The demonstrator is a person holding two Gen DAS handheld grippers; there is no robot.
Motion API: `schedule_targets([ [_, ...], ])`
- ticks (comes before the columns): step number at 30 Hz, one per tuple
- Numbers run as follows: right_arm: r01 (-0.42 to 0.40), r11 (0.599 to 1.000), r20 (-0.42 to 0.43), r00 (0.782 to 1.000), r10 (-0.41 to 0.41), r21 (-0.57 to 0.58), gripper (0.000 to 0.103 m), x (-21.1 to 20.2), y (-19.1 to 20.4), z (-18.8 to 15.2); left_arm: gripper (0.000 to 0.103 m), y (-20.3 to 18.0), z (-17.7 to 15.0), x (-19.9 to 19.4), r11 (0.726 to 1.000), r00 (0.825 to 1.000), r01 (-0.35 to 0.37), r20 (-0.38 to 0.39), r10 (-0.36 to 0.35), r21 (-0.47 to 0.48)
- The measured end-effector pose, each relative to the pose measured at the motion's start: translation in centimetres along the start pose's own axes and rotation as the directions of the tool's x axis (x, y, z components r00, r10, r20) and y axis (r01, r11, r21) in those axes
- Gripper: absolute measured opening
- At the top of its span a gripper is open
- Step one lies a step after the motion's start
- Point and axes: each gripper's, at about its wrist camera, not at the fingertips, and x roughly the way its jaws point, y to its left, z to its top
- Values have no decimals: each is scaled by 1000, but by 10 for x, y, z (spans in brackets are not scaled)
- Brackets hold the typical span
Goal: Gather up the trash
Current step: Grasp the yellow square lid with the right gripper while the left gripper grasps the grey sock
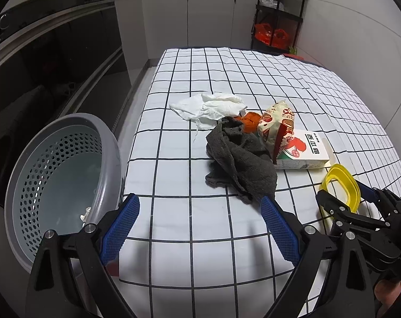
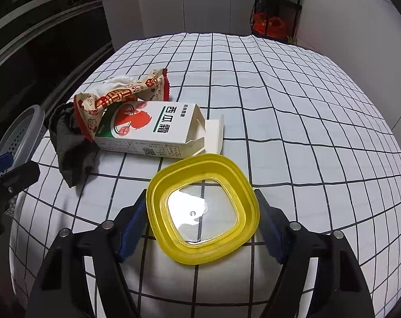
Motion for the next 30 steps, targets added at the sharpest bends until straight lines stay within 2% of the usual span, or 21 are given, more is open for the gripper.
schedule_targets([
  [16, -40, 996, 47, 998, 36, 79, 72, -13, -23, -2, 91, -22, 11, 11, 998, 998, 55, 11, -55, 1],
  [25, -63, 993, 47, 997, 58, 103, 72, -12, -28, -4, 91, -32, 19, 41, 998, 998, 58, -35, -59, -13],
  [30, -77, 991, 44, 996, 73, 110, 72, -11, -30, -4, 91, -33, 20, 52, 1000, 999, 27, -40, -28, -12],
])
